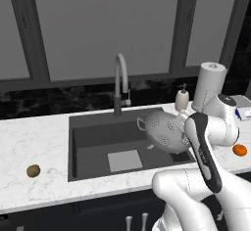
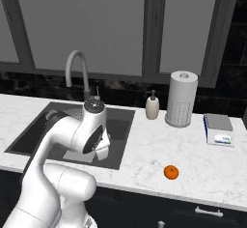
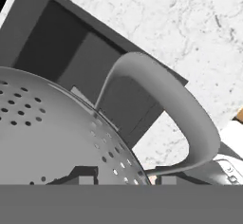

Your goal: Put the colander in the sink, put the orange, kiwi in the colander, and turn on the sink faucet and pour water over the colander.

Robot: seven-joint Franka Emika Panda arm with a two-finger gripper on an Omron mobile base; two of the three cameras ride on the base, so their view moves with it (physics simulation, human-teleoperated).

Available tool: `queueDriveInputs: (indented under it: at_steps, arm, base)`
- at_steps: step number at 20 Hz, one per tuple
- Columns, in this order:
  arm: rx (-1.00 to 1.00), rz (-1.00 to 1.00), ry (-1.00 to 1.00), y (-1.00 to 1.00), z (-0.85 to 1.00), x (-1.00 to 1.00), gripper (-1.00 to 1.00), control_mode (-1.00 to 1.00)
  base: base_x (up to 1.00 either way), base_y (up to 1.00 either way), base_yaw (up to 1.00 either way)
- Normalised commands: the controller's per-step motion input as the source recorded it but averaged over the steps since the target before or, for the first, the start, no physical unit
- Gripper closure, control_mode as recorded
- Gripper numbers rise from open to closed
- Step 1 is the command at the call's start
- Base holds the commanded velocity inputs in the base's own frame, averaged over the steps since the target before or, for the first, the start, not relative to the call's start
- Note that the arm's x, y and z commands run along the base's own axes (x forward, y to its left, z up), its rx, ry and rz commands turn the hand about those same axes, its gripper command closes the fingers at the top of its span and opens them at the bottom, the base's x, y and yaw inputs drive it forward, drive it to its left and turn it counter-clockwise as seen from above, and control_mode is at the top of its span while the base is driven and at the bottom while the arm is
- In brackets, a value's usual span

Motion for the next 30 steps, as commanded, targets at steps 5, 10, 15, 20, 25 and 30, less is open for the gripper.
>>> queueDriveInputs:
  at_steps: [5,10,15,20,25,30]
  arm:
    - [0.0,0.26,0.0,0.02,-0.17,0.74,1.0,-1.0]
    - [-0.02,0.07,0.0,0.37,-0.17,0.71,1.0,-1.0]
    - [-0.07,0.02,0.0,0.45,-0.25,0.51,1.0,-1.0]
    - [-0.14,0.05,0.0,0.17,-0.44,0.07,1.0,-1.0]
    - [-0.04,0.08,0.0,0.0,-0.47,0.0,1.0,-1.0]
    - [0.0,0.08,-0.03,0.0,-0.38,0.12,1.0,-1.0]
  base:
    - [0.0,0.0,0.0]
    - [0.0,0.0,0.0]
    - [0.0,0.0,0.0]
    - [0.0,0.0,0.0]
    - [0.0,0.0,0.0]
    - [0.0,0.0,0.0]
